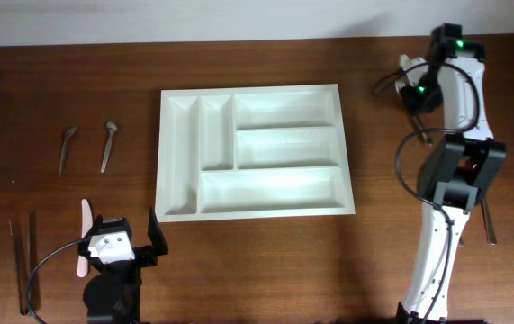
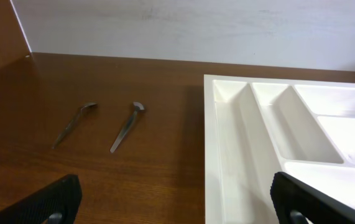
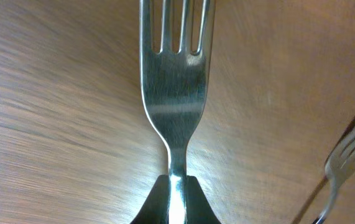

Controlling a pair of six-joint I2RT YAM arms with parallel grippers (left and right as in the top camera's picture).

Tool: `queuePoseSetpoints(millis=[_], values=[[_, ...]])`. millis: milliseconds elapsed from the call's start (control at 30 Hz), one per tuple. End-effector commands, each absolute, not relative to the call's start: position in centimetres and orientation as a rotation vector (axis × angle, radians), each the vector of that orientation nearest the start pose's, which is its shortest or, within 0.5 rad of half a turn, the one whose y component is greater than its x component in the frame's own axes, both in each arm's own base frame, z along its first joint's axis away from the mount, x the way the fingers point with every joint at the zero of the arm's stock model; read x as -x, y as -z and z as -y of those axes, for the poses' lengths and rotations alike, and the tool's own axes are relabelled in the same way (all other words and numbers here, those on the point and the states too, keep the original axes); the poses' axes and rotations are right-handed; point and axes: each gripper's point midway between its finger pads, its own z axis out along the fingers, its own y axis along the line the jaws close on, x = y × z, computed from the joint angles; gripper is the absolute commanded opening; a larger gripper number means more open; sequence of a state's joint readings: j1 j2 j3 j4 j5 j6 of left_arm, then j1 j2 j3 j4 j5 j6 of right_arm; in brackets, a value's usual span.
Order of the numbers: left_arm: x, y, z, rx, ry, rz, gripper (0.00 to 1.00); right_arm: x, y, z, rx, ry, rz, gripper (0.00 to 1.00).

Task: Pack container
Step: 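Carry the held fork with the right gripper over the tray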

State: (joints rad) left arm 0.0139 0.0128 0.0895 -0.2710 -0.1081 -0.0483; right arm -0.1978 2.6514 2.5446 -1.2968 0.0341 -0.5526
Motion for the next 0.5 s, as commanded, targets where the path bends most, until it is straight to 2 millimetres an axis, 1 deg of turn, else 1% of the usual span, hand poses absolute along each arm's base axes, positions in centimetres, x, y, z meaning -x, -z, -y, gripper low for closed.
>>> queuePoseSetpoints(millis=[0,67,167,267,367,467], values=[[-23.6,-14.8,-1.9,0.112,-0.068,-1.756,0.99,-55.6,-5.9,8.0,0.688,0.184,-2.825,0.04],[-23.6,-14.8,-1.9,0.113,-0.068,-1.756,0.99,-56.1,-7.5,6.5,0.736,0.196,-2.782,0.04],[-23.6,-14.8,-1.9,0.113,-0.068,-1.756,0.99,-56.2,-9.8,3.8,0.904,0.215,-2.707,0.04],[-23.6,-14.8,-1.9,0.113,-0.068,-1.756,0.99,-56.0,-11.8,0.5,1.097,0.233,-2.616,0.04],[-23.6,-14.8,-1.9,0.113,-0.068,-1.756,0.99,-55.7,-13.1,-2.3,1.216,0.239,-2.546,0.04],[-23.6,-14.8,-1.9,0.112,-0.068,-1.756,0.99,-54.8,-13.2,-5.6,1.384,0.228,-2.48,0.04]])
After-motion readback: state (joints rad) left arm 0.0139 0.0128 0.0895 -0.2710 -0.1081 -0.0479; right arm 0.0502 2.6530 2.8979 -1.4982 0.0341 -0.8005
